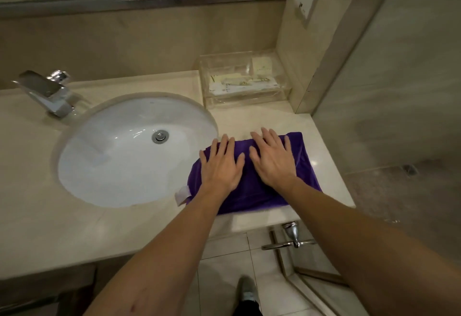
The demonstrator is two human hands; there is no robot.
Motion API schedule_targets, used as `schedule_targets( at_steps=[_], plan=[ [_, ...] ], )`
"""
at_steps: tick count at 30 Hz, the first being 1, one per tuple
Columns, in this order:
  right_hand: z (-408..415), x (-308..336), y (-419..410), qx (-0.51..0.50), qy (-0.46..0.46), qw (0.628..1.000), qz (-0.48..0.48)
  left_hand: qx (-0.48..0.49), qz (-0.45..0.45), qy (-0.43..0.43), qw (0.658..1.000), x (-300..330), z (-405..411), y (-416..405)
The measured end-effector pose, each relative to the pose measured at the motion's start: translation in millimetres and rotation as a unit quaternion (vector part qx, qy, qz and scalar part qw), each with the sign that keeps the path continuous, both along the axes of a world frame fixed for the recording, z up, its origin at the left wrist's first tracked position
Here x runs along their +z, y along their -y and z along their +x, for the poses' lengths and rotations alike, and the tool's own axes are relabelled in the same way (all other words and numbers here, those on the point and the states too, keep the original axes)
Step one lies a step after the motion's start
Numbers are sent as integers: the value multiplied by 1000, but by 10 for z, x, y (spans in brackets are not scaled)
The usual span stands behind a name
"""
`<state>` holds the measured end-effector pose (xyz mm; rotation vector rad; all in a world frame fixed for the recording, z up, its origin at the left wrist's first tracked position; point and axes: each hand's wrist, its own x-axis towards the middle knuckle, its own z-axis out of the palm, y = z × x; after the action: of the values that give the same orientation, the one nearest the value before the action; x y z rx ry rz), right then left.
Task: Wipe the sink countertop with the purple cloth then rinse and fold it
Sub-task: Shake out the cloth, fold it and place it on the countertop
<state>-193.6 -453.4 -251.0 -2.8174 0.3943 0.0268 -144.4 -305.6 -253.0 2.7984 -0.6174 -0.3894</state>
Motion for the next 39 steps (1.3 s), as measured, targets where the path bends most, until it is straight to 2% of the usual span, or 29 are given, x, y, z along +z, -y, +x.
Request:
schedule_targets(
  at_steps=[4,9,16,23,39],
  plan=[
    [-82,-203,312,15,-27,999,-34,14,21,44,999,-216,-75,104],
    [-64,-135,512,44,-49,997,-50,22,31,48,998,-208,-103,275],
    [-73,-122,495,22,-74,997,-28,25,18,84,996,-281,-99,261],
    [-52,-83,481,32,-108,993,-35,20,35,61,997,-223,-76,287],
    [-84,-181,414,14,-64,997,-45,-10,9,84,996,-260,-119,163]
  ],
)
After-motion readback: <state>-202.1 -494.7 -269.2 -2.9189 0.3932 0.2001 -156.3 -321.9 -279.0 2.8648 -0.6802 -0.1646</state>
